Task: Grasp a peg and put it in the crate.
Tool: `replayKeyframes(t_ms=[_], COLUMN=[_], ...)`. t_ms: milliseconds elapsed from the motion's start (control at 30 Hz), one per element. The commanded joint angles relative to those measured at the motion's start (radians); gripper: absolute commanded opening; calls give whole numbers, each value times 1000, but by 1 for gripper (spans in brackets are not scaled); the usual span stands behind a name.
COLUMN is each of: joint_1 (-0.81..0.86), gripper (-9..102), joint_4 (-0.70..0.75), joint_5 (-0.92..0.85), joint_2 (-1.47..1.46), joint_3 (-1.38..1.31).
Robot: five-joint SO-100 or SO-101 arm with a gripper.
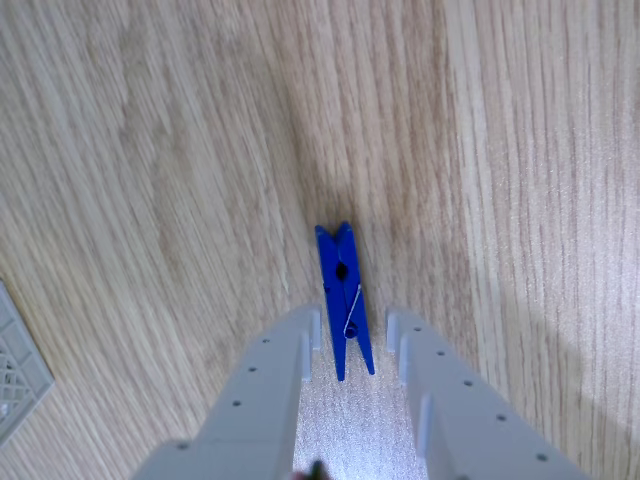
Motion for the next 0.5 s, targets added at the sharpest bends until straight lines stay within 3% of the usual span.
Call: replayKeyframes(t_ms=[0, 467], joint_1=[-18, -23], gripper=[11, 11], joint_4=[-2, -2], joint_5=[-17, -34], joint_2=[15, -23], joint_3=[-63, -34])
